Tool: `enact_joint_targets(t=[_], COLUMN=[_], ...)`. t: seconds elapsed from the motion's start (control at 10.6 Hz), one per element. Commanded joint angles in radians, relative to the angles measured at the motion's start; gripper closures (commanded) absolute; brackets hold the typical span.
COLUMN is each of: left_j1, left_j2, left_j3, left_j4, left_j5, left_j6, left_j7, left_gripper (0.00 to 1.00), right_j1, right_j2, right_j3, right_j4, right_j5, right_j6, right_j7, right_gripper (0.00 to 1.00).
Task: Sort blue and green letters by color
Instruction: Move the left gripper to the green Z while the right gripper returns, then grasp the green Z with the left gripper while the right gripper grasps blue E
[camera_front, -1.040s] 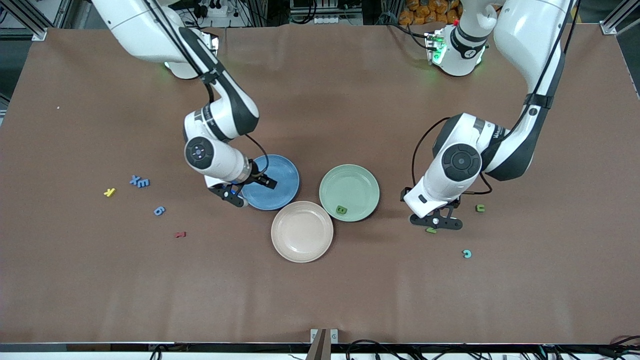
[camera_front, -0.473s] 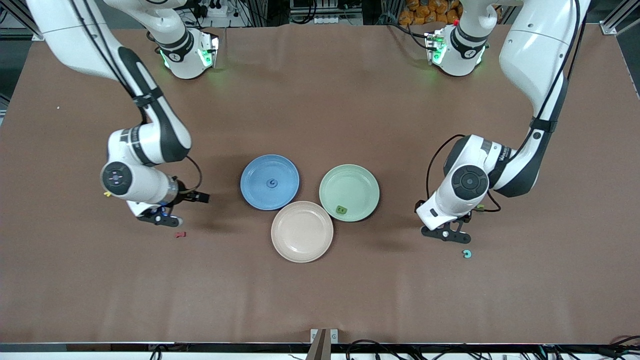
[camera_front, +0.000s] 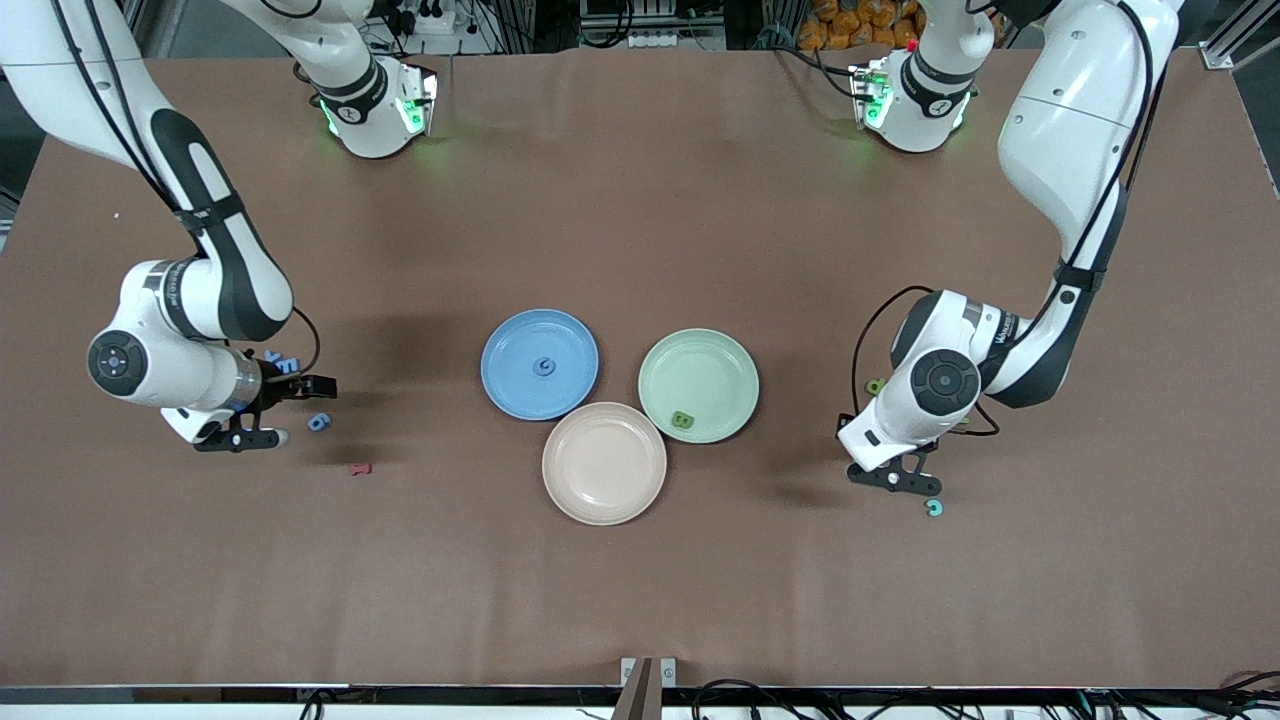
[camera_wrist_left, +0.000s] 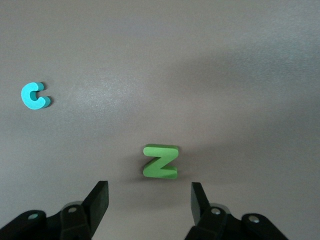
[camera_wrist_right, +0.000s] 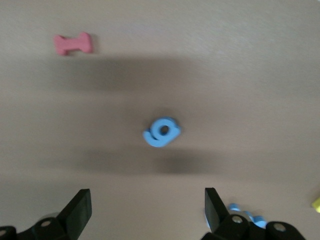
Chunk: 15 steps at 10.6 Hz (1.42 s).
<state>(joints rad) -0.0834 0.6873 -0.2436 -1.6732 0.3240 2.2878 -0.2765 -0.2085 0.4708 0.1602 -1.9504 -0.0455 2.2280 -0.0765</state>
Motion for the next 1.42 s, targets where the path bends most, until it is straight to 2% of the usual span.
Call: enact_joint_targets(t=[0.0, 0.19, 0.47, 0.57, 1.04, 1.23, 1.32], left_j1=[0.008, 0.008, 0.011, 0.011, 0.02, 0.025, 0.025], left_j2=[0.011, 0.02, 0.031, 0.04, 0.058, 0.063, 0.063], left_j3=[-0.008, -0.008, -0.008, -0.008, -0.006, -0.006, -0.006], left_j4=[0.003, 0.003, 0.004, 0.009, 0.01, 0.01, 0.01], left_j5=[0.013, 0.006, 0.004, 0.004, 0.0, 0.0, 0.0], left_j6=[0.039, 0.056, 0.068, 0.07, 0.111, 0.113, 0.113], left_j7=[0.005, 0.003, 0.003, 0.003, 0.002, 0.002, 0.002], left_gripper=[0.26, 0.28, 0.29, 0.33, 0.36, 0.47, 0.47], right_j1=[-0.034, -0.08, -0.147, -0.156, -0.163, -0.18, -0.181], right_j2=[-0.064, -0.07, -0.069, -0.066, -0.063, -0.066, -0.069], right_j3=[0.019, 0.019, 0.021, 0.021, 0.021, 0.021, 0.021], right_j4=[-0.146, -0.199, -0.248, -0.271, -0.311, -0.331, -0.335], right_j5=[-0.075, -0.122, -0.122, -0.122, -0.122, -0.122, -0.122], right_j6=[0.135, 0.205, 0.248, 0.272, 0.28, 0.28, 0.279], right_j7=[-0.04, -0.092, -0.198, -0.2, -0.2, -0.201, -0.201], right_gripper=[0.0, 0.0, 0.0, 0.0, 0.0, 0.0, 0.0])
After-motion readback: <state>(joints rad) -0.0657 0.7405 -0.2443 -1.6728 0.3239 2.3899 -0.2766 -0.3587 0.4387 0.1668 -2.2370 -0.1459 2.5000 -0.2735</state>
